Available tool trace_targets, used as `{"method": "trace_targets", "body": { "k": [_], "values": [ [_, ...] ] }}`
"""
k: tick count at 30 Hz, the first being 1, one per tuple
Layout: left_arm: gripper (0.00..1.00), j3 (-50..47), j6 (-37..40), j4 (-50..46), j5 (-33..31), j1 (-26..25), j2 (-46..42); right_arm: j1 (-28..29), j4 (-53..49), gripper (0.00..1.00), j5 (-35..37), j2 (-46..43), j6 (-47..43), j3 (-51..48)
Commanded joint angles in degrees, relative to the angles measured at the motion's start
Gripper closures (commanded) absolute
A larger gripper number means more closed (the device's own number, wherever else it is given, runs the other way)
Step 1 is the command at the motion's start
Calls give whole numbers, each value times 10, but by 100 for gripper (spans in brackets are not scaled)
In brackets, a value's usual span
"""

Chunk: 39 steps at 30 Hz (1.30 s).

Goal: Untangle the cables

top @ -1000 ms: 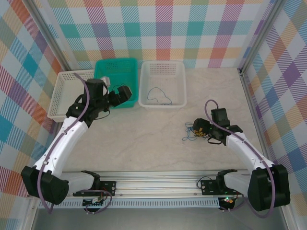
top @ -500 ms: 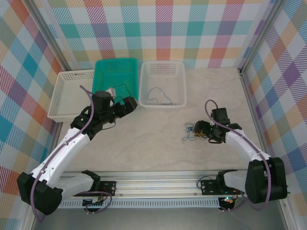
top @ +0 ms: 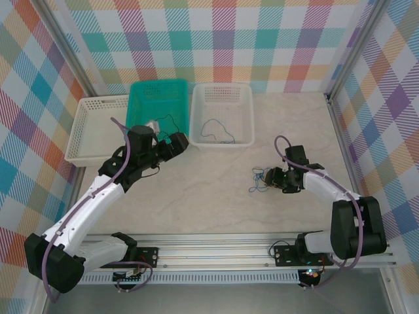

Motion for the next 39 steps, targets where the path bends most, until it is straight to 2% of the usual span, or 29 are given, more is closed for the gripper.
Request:
{"method": "trace_targets", "body": {
  "k": [1,5,12,16,20,29,35,39],
  "values": [
    [0,-9,2,25,14,-11,7,2,13,49,-28,7,-17,18],
    [0,-6,25,24,13,-19,20,8,23,57,-39,12,-23,15],
    [0,-8,44,33,24,-28,40,30,39,77,-62,17,-14,7],
    [0,-9,58,33,25,-47,52,49,73,83,-91,6,26,-11],
    [0,-10,67,32,9,-73,59,78,83,88,-73,-4,55,-20],
    [0,-50,57,59,-5,-139,85,154,126,89,-81,-17,141,-35],
    [0,-57,46,59,-28,-182,125,216,169,89,-106,6,149,-27],
    [0,-79,7,108,-33,-195,149,243,182,85,-130,7,146,-27]
  ]
}}
